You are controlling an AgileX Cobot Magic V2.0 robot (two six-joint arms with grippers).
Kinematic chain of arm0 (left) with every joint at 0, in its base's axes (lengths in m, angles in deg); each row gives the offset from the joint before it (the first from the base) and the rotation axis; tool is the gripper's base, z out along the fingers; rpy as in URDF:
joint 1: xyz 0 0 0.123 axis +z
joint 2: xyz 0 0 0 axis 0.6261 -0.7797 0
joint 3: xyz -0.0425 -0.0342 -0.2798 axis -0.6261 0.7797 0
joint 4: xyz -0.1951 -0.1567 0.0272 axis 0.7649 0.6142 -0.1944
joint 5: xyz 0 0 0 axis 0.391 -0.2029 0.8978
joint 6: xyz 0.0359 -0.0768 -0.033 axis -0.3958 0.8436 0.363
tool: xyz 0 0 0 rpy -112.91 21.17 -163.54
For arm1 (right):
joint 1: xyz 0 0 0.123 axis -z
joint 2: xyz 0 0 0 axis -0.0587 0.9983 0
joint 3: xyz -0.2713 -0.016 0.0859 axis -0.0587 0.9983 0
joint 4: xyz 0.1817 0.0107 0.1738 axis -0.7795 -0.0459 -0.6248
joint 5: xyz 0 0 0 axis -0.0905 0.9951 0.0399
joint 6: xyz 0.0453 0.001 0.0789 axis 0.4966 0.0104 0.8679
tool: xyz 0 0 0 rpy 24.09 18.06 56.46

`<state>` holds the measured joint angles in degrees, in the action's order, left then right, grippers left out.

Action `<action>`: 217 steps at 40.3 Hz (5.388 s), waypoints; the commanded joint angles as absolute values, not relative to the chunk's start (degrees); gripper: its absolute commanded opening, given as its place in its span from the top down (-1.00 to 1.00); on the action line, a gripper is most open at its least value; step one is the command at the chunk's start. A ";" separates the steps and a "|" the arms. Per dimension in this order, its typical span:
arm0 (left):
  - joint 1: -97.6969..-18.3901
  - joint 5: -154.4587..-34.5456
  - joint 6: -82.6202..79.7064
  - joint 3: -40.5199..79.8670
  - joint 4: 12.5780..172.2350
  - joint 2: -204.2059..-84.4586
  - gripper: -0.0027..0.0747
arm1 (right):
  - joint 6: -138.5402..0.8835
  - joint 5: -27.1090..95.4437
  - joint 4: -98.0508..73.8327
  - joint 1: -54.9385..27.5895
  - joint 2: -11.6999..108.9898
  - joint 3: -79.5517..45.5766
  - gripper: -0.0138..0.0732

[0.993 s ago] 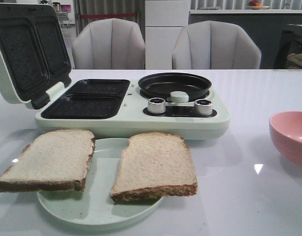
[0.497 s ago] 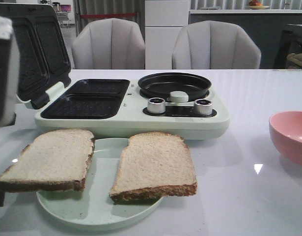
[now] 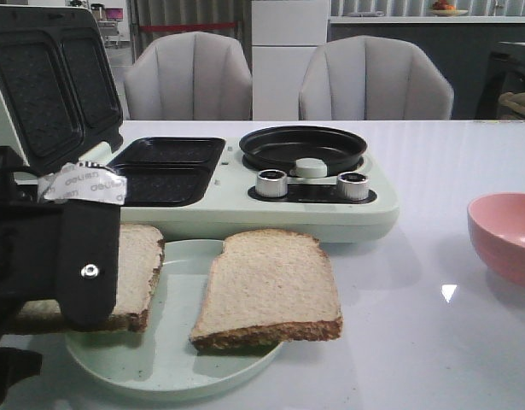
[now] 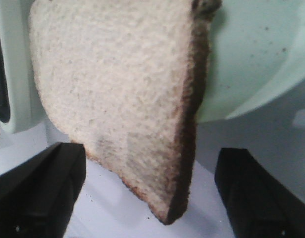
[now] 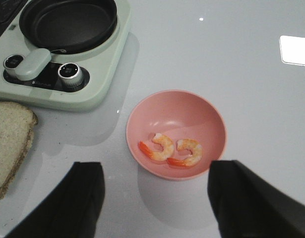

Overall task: Make breakfast with bread and shrimp
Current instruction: 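Grasp the bread slice nearest the left gripper and lift it off the plate, then carry the bread with the left gripper and lower it onto the sandwich plate, then open the left gripper and withdraw it from the sandwich maker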

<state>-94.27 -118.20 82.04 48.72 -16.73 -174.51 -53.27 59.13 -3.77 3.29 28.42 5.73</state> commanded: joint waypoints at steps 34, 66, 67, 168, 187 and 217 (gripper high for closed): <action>-93.46 -121.51 85.38 47.32 -24.03 -173.91 0.63 | -53.55 55.03 -3.83 3.32 28.79 4.15 -0.58; -101.23 -139.57 85.15 46.02 -40.11 -155.83 0.67 | -53.55 55.03 -3.83 3.32 28.79 4.15 -0.58; -100.92 -139.02 85.15 45.68 -40.11 -155.96 0.67 | -53.55 55.03 -3.83 3.32 28.79 4.15 -0.58; -62.89 -98.02 74.06 -1.01 -40.11 -196.59 -0.28 | -53.55 55.03 -3.83 3.32 28.79 4.15 -0.58; -69.32 -107.36 83.81 14.15 -37.20 -180.26 -0.28 | -53.55 55.03 -3.83 3.32 28.79 4.15 -0.58; -85.76 -132.26 53.53 23.08 45.60 -145.17 -0.28 | -53.55 55.03 -3.83 3.32 28.79 4.15 -0.58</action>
